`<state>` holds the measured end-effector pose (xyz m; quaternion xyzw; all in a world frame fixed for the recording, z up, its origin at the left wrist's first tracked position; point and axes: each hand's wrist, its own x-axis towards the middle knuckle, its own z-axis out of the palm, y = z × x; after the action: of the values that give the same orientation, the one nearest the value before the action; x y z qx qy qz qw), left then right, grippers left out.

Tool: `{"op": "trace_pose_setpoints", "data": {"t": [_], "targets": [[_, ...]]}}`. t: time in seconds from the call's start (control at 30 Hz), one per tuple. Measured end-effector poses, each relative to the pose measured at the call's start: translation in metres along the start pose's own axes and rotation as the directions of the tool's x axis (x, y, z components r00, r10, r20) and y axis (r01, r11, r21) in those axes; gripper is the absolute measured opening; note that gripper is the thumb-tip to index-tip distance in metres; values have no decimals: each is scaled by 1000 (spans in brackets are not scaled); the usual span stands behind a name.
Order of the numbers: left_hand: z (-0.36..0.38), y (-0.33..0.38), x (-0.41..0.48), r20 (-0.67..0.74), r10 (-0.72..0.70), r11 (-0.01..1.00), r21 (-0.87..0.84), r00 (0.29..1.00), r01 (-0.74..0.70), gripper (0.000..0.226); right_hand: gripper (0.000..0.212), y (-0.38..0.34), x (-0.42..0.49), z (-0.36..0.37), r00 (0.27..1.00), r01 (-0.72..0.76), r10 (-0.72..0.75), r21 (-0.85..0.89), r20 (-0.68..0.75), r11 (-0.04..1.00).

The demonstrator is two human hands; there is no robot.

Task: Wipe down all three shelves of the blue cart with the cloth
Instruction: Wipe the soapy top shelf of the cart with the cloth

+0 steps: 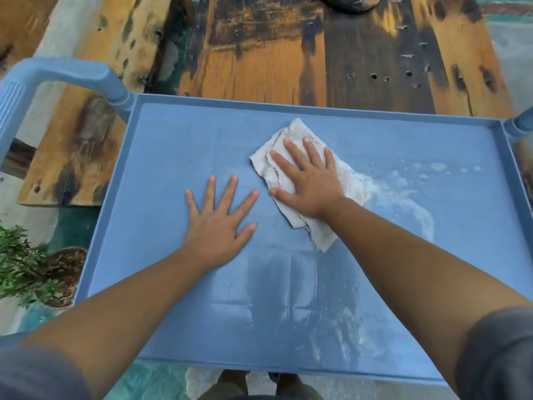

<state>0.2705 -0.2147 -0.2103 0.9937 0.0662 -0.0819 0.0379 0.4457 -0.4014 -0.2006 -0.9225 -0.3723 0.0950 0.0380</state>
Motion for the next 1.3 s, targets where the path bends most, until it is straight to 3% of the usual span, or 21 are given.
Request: {"op": "trace_pose_setpoints", "data": {"t": [0.23, 0.43, 0.73, 1.0, 1.3], "targets": [[-1, -3, 2, -19, 70, 996, 47, 997, -69, 67, 82, 23, 46, -11, 992, -122, 122, 30, -5, 992], [-2, 3, 3, -17, 39, 999, 22, 999, -38, 67, 83, 4, 37, -3, 956, -287, 291, 79, -31, 955], [4, -1, 5, -57, 62, 998, 26, 996, -61, 63, 88, -55, -45, 17, 884, -466, 468, 72, -6, 882], [1, -1, 5, -35, 71, 997, -7, 997, -72, 64, 87, -114, -114, 37, 858, -512, 514, 89, -1, 855], [0, -2, 3, -2, 376, 926, 28, 927, -375, 66, 85, -136, -162, 45, 882, -470, 472, 86, -7, 879]]}}
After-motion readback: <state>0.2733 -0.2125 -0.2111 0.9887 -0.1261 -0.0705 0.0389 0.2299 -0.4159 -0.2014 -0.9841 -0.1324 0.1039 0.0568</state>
